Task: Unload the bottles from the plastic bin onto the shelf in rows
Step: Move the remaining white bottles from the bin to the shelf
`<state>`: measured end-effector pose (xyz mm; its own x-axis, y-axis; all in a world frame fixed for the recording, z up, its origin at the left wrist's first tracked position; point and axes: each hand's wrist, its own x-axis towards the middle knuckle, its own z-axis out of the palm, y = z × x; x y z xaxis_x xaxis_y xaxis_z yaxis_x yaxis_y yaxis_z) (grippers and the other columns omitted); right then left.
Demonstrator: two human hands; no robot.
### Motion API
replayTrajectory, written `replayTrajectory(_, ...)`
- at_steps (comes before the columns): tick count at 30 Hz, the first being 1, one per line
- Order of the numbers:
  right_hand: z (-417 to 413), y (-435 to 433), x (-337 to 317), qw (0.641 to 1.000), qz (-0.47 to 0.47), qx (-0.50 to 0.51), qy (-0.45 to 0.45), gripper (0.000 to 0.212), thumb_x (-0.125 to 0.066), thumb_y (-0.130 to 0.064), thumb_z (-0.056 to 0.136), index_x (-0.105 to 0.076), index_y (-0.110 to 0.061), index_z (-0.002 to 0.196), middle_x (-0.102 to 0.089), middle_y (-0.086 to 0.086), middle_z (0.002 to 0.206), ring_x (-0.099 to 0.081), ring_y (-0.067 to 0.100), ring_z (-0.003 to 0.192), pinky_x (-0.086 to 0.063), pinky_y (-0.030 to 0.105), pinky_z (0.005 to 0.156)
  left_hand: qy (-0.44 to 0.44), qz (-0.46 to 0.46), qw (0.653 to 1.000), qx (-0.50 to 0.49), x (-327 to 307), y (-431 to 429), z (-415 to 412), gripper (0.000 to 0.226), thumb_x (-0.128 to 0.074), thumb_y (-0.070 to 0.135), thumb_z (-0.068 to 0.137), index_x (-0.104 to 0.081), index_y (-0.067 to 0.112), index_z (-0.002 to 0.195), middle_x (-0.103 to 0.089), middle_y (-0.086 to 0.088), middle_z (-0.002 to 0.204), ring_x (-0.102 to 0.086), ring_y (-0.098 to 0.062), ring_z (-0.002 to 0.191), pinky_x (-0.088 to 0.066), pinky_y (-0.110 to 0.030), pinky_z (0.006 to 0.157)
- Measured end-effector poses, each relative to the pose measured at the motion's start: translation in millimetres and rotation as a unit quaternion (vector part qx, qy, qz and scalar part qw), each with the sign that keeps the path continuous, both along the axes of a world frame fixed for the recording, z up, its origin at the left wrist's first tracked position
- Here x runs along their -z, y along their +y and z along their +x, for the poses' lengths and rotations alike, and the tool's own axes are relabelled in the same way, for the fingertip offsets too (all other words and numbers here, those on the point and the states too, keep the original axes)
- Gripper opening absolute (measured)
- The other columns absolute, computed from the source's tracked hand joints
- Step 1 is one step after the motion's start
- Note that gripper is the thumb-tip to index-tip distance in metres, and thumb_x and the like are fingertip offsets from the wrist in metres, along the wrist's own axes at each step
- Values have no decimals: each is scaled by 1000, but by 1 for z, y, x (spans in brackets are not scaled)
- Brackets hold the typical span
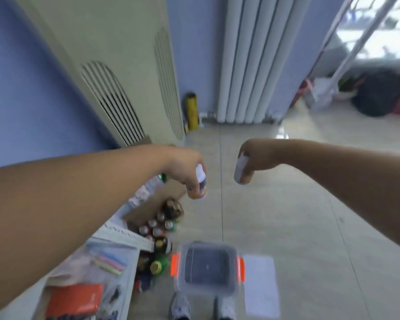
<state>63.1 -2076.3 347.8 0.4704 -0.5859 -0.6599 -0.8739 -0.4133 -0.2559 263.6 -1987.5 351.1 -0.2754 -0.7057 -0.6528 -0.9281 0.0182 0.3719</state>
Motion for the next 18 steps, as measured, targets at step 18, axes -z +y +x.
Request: replayTrajectory(18,186,132,-332,950,-29,-272,-153,29,-71,-3,86,-65,8,111,-74,21,106,-72,29,101,-60,34,85,-17,-179,926,-332,-316,240,99,21,-73,5,83,-52,6,80,-42,-5,72,-57,-16,77,-60,-34,84)
